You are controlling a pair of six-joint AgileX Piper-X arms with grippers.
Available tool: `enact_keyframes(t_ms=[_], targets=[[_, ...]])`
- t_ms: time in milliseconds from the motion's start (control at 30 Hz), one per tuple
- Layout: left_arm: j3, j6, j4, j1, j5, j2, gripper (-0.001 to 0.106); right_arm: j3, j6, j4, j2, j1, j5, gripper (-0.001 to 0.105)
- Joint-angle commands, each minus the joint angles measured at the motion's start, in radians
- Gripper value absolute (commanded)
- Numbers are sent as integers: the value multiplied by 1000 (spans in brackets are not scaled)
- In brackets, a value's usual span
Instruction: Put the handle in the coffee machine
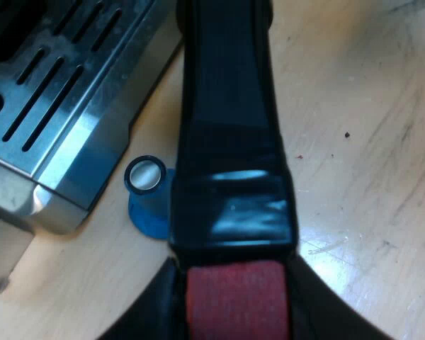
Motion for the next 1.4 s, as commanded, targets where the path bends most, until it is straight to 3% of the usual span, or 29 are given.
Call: enact_keyframes(t_ms=[33, 567, 733, 867, 1067, 1133, 1267, 1400], targets=[[-14, 18, -17, 6, 35, 14, 0, -4, -11, -15, -9, 2, 7, 99], [-14, -8, -19, 14, 19, 71, 0, -4, -11, -18, -9, 2, 7, 99], [-14, 64, -26, 14, 22, 99, 0, 3, -11, -53, -9, 2, 7, 99], [-14, 74, -52, 22, 27, 140, 0, 8, -11, -55, -4, 2, 11, 99], [-14, 112, -78, 112, 105, 211, 0, 54, -11, -116, 0, 2, 13, 99], [-14, 125, -102, 150, 159, 230, 0, 85, -11, -166, 0, 2, 18, 99], [-14, 161, -125, 187, 170, 254, 0, 137, -32, -300, 0, 2, 97, 99], [-14, 248, -124, 200, 170, 279, 0, 210, -83, -499, 0, 2, 173, 99]])
